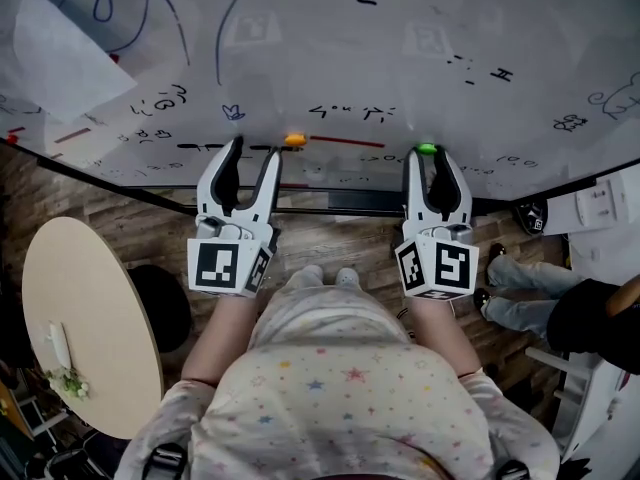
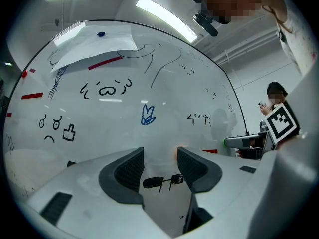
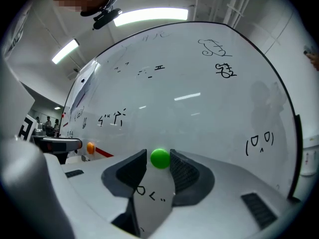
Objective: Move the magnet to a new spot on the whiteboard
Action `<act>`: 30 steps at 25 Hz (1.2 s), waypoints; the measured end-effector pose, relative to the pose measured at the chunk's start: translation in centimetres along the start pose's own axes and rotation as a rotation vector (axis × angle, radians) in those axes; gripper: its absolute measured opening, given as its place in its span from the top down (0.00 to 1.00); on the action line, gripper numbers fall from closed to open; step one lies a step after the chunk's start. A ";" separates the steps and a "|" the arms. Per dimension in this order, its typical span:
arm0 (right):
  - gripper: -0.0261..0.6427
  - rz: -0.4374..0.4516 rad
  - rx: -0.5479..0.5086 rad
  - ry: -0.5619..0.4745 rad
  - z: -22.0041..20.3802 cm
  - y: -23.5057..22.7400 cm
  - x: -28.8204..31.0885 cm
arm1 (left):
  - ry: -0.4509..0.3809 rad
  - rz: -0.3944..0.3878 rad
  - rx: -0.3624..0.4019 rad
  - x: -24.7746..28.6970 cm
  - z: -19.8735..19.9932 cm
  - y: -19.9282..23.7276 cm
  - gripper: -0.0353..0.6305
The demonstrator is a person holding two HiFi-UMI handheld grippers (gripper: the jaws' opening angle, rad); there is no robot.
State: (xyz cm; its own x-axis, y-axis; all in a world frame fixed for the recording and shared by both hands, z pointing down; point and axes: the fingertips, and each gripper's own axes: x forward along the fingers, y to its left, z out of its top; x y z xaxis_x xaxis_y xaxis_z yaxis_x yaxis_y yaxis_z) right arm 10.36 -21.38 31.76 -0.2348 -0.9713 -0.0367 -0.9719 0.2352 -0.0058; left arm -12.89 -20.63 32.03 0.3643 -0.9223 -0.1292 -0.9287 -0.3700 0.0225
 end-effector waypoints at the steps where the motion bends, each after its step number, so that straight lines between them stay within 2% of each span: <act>1: 0.75 -0.011 -0.003 0.001 0.0 -0.1 0.0 | -0.001 0.001 0.000 -0.1 0.0 0.1 0.66; 7: 0.79 -0.042 -0.012 0.002 0.0 -0.3 0.1 | -0.002 0.017 0.002 -0.5 0.1 0.8 0.66; 30: 0.78 -0.036 -0.042 0.011 0.0 -0.2 0.1 | -0.003 0.011 -0.008 -0.8 0.0 0.9 0.66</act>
State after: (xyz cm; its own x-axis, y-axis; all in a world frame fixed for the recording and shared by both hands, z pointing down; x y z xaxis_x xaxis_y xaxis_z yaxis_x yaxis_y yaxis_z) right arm 10.58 -21.49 31.75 -0.1994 -0.9796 -0.0267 -0.9795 0.1984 0.0351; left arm -13.99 -20.18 32.14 0.3535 -0.9261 -0.1315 -0.9323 -0.3603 0.0315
